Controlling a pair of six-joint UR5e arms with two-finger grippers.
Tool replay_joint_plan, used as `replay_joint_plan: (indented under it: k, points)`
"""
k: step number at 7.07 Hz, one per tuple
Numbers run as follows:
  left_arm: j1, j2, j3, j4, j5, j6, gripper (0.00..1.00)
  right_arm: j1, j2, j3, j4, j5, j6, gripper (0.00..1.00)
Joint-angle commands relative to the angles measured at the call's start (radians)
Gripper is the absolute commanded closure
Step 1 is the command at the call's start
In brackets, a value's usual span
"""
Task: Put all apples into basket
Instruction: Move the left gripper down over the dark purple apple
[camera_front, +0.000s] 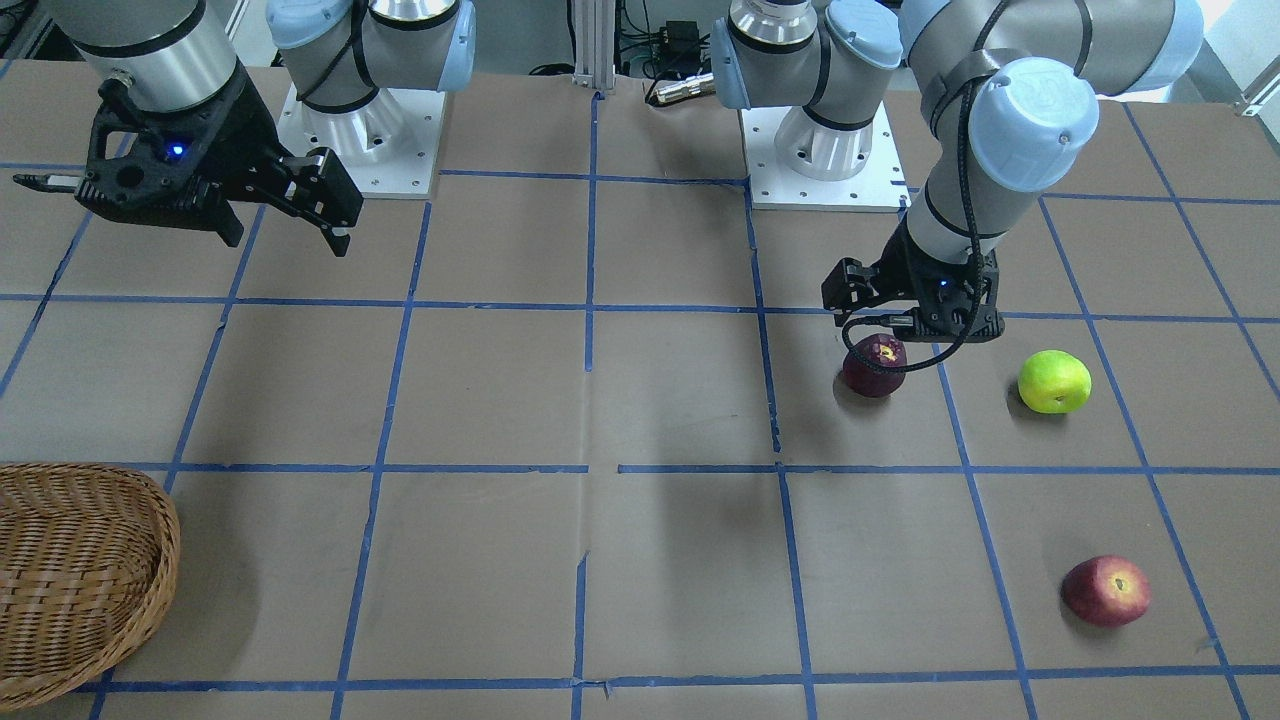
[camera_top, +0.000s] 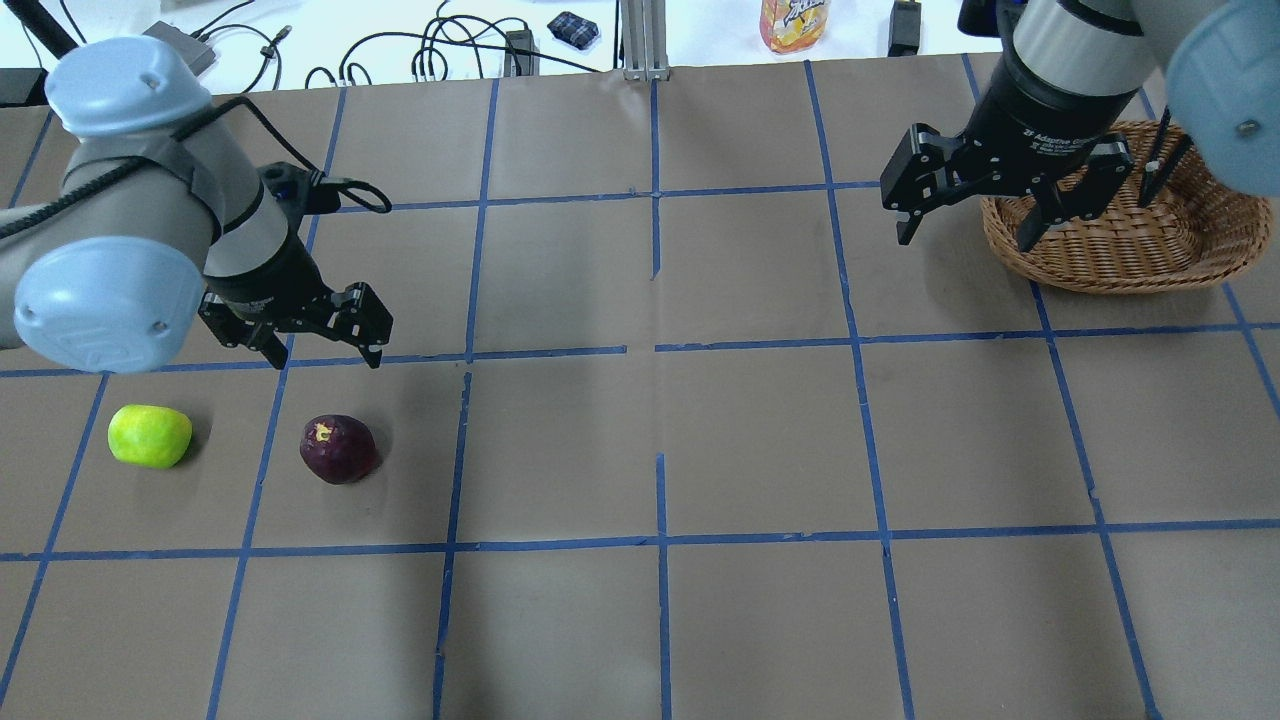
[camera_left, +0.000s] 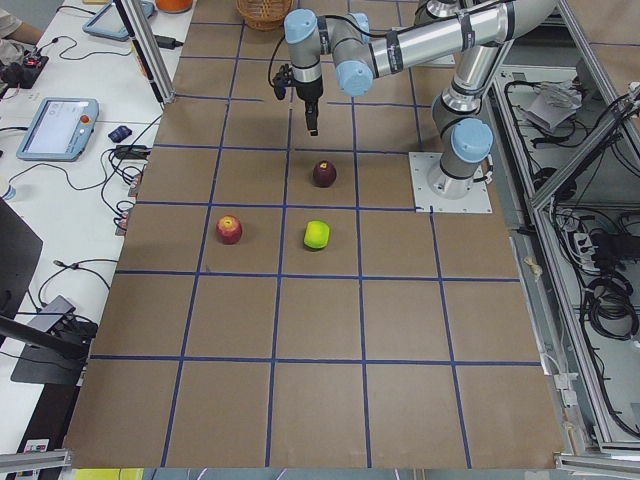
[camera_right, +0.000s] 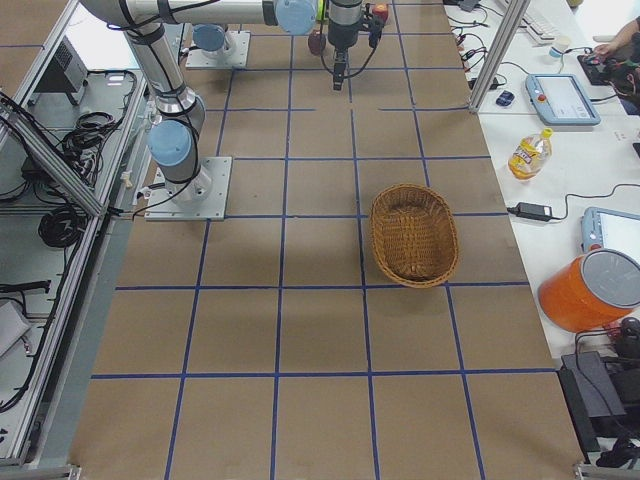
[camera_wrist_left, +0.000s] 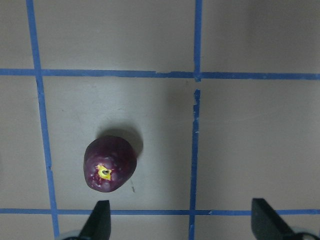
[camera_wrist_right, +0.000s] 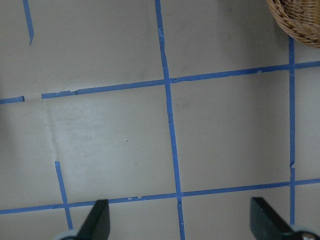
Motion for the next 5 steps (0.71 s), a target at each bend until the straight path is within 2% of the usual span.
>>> replay_joint_plan:
  k: [1,2,5]
  points:
    - [0.115,-0.056,-0.141,0.206,0.017,0.120,0.00,0.000,0.000,0.000,-0.001,-0.003,-0.002,0.00]
    - [0.147,-0.073,-0.158,0.210,0.008,0.194,0.00,0.001,0.000,0.000,-0.001,-0.003,-0.002,0.00]
    - [0.148,-0.122,-0.185,0.196,-0.021,0.133,0.00,0.001,0.000,0.000,0.002,-0.007,-0.002,0.00]
